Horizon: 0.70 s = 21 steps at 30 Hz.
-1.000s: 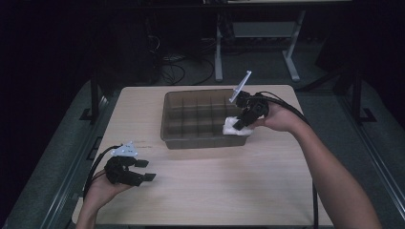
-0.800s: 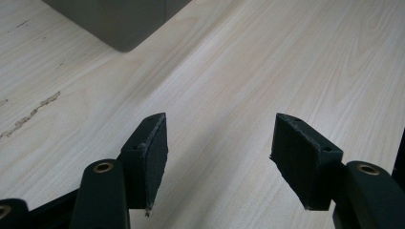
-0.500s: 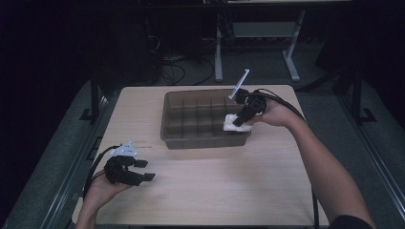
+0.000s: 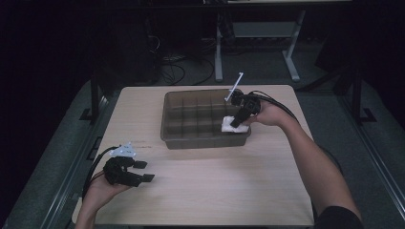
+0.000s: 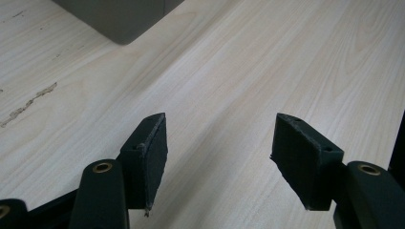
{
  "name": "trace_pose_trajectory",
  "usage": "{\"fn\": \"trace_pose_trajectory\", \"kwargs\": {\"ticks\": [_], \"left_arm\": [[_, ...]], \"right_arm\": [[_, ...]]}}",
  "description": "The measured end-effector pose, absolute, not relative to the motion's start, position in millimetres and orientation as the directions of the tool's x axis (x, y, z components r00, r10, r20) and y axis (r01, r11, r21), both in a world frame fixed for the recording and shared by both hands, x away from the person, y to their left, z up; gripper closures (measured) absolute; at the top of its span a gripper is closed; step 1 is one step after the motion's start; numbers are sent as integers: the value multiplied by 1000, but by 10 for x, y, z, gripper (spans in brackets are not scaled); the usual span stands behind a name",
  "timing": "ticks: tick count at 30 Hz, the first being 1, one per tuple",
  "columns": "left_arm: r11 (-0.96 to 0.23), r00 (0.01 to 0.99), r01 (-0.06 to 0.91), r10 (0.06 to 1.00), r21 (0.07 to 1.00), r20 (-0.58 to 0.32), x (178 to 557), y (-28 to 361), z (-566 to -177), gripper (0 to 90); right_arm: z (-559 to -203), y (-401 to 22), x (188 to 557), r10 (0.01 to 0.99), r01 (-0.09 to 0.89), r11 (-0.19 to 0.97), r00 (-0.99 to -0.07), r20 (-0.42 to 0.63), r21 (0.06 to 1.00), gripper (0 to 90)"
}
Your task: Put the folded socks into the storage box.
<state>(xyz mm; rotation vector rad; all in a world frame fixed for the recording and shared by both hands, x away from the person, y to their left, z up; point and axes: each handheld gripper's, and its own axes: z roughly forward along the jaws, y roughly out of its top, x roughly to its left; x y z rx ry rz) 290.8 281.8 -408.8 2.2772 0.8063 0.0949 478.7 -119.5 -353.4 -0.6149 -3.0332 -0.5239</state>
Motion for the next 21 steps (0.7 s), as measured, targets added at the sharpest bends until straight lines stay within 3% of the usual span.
{"fn": "trace_pose_trajectory", "kwargs": {"ticks": [21], "left_arm": [[-550, 804, 521, 573, 653, -159, 2890, 2848, -4075, 364]], "right_arm": [[-3848, -1127, 4805, 390, 387, 887, -920, 43, 251, 703]]}}
